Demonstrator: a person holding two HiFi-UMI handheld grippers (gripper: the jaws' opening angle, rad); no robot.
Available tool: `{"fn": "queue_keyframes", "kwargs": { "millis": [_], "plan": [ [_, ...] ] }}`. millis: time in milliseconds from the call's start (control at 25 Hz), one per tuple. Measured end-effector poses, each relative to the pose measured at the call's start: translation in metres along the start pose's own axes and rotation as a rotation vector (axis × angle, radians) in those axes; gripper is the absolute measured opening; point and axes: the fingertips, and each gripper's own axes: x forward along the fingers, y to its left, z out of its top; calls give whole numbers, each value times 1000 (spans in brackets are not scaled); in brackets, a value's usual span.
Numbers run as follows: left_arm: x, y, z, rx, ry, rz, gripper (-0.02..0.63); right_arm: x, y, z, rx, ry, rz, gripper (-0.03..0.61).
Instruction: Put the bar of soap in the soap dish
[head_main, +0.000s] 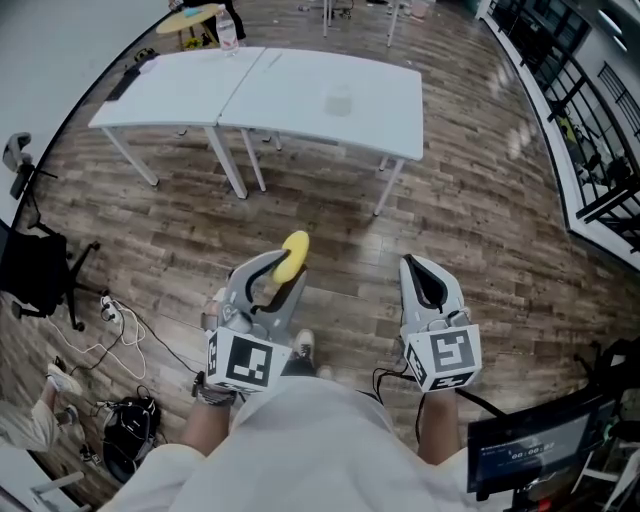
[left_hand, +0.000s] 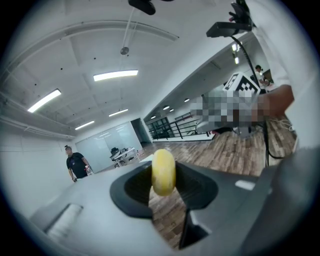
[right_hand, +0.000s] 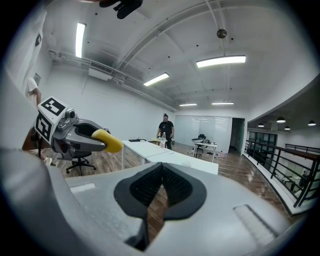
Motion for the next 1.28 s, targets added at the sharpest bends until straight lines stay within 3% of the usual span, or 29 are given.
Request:
{"fn": "queue_keyframes", "kwargs": {
  "millis": [960, 1280],
  "plan": [
    [44, 45, -23, 27, -44, -87, 132, 54, -5, 9, -13, 35, -70, 3],
    [47, 51, -22, 32, -43, -80, 132, 64, -5, 17, -25, 15, -61, 3]
  ]
}}
